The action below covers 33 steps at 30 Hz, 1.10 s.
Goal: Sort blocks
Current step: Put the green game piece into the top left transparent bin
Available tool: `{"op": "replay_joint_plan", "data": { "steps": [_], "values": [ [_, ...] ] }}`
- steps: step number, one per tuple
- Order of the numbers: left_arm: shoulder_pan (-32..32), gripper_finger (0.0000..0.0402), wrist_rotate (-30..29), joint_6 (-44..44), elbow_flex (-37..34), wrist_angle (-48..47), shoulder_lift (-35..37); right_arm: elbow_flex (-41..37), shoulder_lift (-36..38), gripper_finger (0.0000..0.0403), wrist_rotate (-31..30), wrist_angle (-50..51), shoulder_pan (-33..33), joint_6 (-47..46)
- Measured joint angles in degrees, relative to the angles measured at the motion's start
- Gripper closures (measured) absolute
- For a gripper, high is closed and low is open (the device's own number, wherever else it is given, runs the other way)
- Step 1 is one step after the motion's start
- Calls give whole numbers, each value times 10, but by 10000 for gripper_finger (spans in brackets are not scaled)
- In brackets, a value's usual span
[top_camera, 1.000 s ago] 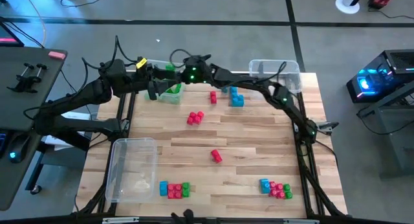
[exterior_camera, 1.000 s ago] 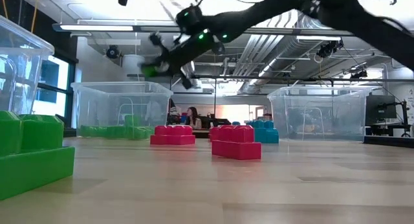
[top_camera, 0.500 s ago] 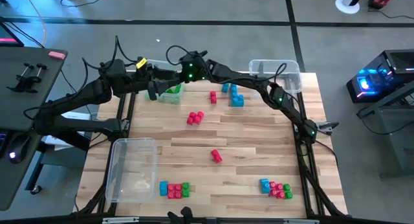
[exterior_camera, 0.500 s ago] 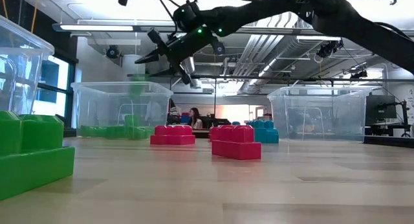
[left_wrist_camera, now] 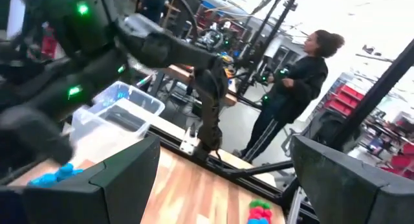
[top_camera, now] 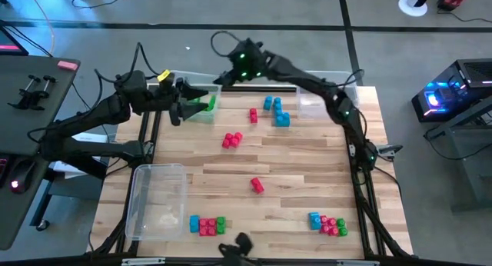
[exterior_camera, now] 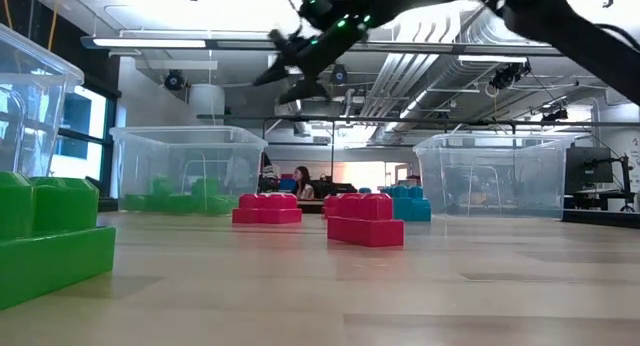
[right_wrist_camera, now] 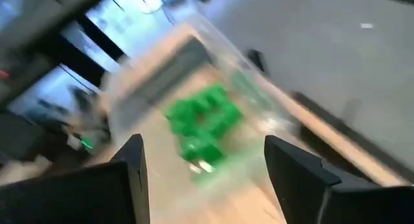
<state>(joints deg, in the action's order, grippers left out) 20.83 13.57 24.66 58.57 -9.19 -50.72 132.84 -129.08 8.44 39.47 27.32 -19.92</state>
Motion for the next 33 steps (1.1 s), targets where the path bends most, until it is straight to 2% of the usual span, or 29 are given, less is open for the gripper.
{"op": "replay_joint_plan", "data": {
  "steps": [7,11,13,18,22,24,27,29,31,33],
  "values": [
    [-2,67,19,-25,0,-12,3,0,90,210,-17,302,-11,102],
    [-18,67,21,-46,0,-40,-3,-9,139,210,-64,461,-78,95],
    [-30,67,22,-49,-9,-35,-8,-26,165,210,-100,508,-124,68],
    [-69,67,24,-45,-32,0,-39,-142,266,210,-140,477,-252,-91],
    [-112,67,43,-37,-35,36,-111,-271,341,210,-212,475,-355,-264],
    [-137,67,53,-43,-27,19,-158,-339,376,210,-238,473,-398,-357],
    [-173,67,51,-68,7,-80,-230,-432,427,210,-248,451,-457,-479],
    [-200,67,28,-71,42,-155,-271,-487,453,210,-251,425,-494,-534],
    [-230,67,-5,-46,73,-224,-307,-534,478,210,-260,397,-528,-574],
    [-266,67,-40,17,101,-265,-339,-577,498,210,-263,375,-557,-598]
  ]
}}
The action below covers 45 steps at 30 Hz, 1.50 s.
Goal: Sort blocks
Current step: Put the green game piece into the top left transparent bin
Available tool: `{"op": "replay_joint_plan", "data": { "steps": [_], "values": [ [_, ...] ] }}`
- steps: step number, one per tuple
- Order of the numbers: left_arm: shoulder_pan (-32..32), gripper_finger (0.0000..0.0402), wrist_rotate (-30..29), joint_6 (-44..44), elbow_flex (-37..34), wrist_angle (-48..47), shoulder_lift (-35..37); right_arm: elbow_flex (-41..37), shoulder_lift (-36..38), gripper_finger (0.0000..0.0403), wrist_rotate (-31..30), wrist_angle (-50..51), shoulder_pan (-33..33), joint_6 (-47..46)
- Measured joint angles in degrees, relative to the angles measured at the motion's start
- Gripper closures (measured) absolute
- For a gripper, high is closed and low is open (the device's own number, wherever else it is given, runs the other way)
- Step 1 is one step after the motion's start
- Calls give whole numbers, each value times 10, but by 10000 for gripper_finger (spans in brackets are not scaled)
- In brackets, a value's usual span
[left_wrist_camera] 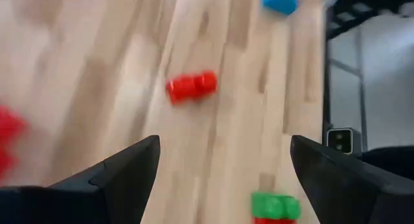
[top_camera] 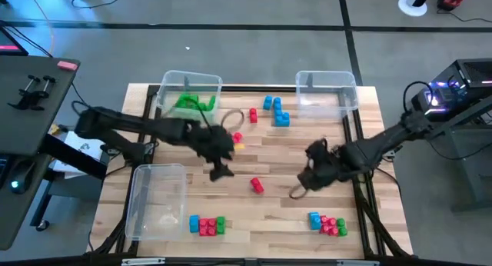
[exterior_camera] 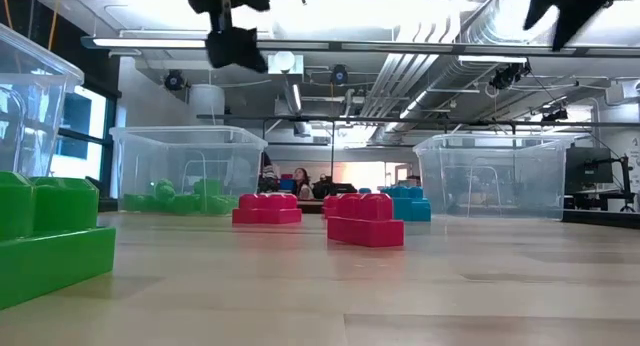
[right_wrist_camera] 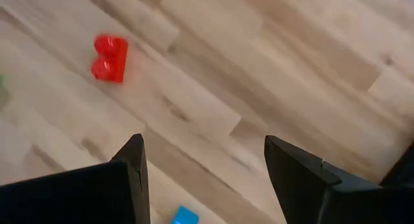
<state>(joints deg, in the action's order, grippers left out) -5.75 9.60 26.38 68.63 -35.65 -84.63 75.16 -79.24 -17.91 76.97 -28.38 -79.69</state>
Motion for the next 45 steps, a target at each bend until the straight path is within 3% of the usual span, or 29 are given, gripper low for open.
{"op": "replay_joint_plan", "data": {
  "steps": [9,15,18,22,33,45],
  "values": [
    [-159,68,-117,399,132,-39,-139,-140,37,210,2,-114,-86,-13],
    [-229,71,-131,557,207,-167,-244,-196,37,210,25,-227,-101,1],
    [-243,72,-128,583,225,-218,-286,-211,37,210,33,-257,-101,2],
    [-250,72,-114,595,228,-210,-315,-217,37,210,33,-272,-96,2],
    [-271,72,-116,674,229,-183,-328,-217,37,210,31,-282,-71,33],
    [-271,72,-91,676,229,-135,-354,-217,37,210,29,-289,-60,62]
  ]
}}
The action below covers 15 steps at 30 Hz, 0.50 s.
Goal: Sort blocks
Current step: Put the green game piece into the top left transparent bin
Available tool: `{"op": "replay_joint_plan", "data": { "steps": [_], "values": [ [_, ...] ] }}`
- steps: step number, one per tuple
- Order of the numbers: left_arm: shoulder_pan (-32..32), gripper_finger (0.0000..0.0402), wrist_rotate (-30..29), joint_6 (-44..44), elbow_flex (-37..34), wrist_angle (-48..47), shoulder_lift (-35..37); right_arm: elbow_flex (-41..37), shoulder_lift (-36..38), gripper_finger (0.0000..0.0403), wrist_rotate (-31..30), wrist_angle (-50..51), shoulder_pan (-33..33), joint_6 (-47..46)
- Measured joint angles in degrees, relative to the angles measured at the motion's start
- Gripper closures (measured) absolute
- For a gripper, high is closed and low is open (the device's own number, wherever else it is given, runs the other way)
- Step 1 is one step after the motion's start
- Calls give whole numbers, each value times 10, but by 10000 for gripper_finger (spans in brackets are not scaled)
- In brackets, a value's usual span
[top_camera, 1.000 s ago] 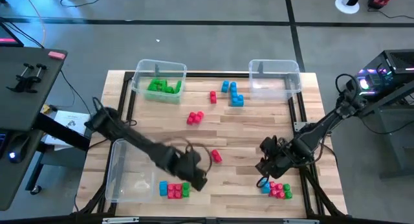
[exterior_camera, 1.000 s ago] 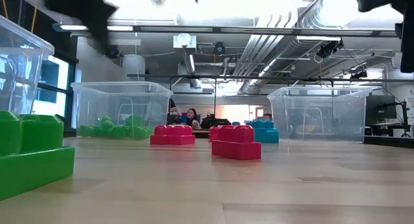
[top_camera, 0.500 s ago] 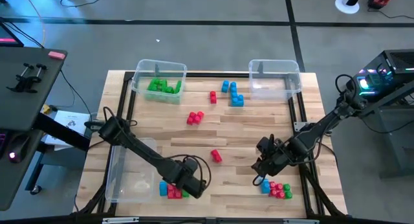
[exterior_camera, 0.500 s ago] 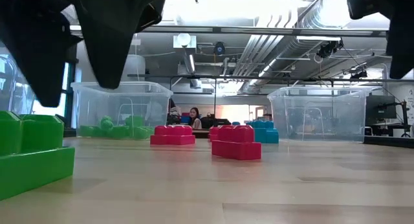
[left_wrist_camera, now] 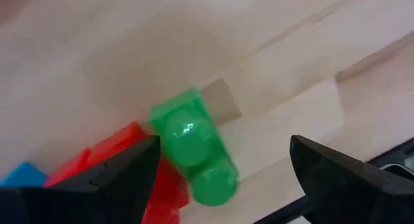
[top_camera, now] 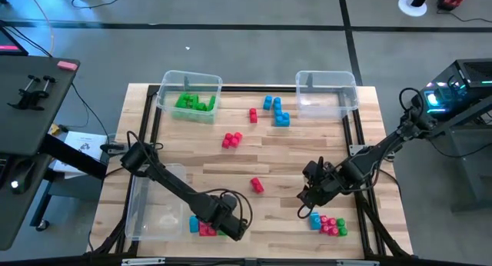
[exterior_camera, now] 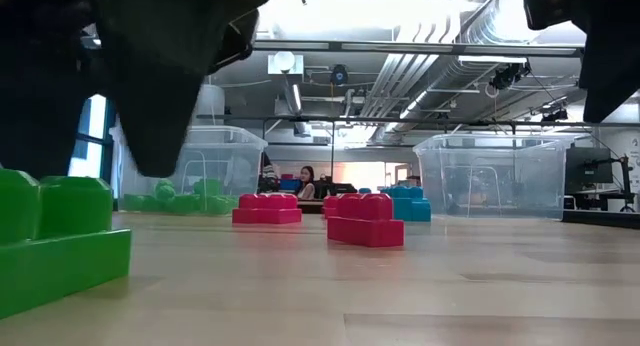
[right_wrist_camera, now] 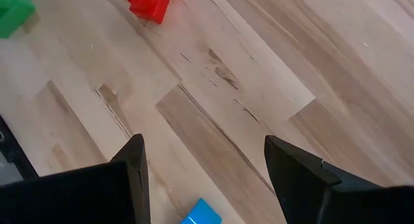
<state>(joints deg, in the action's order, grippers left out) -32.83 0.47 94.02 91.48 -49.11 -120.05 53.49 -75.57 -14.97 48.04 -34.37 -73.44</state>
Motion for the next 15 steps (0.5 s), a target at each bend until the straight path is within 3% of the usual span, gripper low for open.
{"op": "replay_joint_plan", "data": {
  "steps": [5,11,15],
  "values": [
    [14,72,-18,-54,0,22,-4,0,0,210,0,-1,0,4],
    [34,72,5,-101,0,24,-8,0,0,210,1,-1,0,4],
    [16,72,3,-114,0,26,1,0,0,210,1,-1,0,4]
  ]
}}
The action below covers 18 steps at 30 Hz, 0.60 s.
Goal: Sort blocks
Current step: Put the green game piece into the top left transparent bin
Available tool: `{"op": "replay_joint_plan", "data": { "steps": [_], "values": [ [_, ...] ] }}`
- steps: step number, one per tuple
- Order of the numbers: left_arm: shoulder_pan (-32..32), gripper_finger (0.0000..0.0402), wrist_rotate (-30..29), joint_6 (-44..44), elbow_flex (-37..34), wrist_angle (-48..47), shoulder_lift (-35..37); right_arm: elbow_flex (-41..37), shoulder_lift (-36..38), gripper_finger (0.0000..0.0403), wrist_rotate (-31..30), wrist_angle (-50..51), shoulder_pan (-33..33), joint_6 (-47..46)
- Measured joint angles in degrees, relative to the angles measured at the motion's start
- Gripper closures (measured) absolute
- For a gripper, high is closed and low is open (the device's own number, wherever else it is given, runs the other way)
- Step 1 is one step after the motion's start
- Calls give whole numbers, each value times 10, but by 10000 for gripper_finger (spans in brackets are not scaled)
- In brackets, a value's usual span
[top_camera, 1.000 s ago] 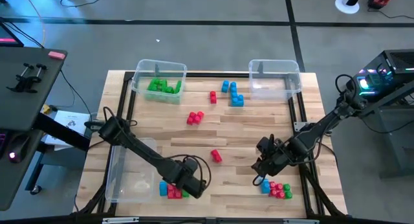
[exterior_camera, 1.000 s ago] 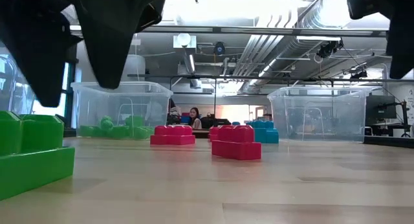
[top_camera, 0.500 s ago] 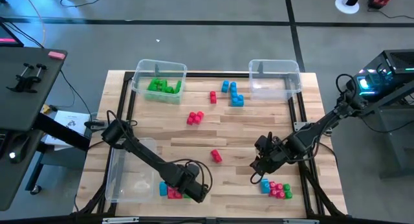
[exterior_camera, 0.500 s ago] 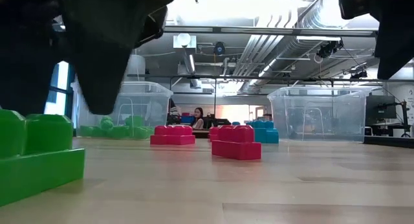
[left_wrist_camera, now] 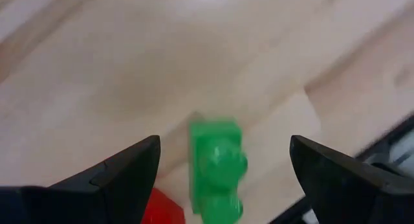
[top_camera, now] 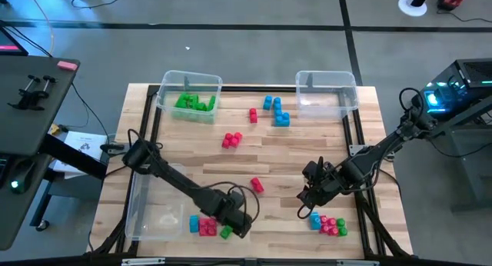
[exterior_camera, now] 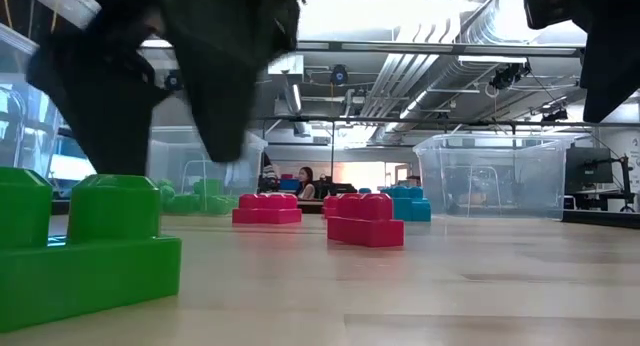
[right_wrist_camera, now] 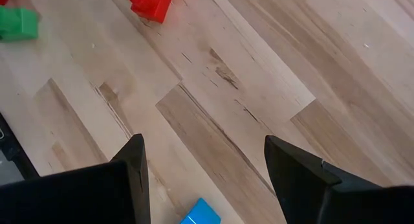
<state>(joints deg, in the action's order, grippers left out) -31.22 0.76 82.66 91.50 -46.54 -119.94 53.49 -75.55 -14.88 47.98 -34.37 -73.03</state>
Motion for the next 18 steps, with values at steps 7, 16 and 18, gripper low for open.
{"op": "replay_joint_plan", "data": {
  "steps": [7,16,18],
  "values": [
    [-46,72,3,-7,0,-38,-22,0,0,210,-12,2,1,0],
    [-29,72,-21,-4,0,-2,-40,0,0,210,-12,4,4,0],
    [-25,76,-35,-10,0,-19,-40,0,0,210,-12,4,4,0]
  ]
}}
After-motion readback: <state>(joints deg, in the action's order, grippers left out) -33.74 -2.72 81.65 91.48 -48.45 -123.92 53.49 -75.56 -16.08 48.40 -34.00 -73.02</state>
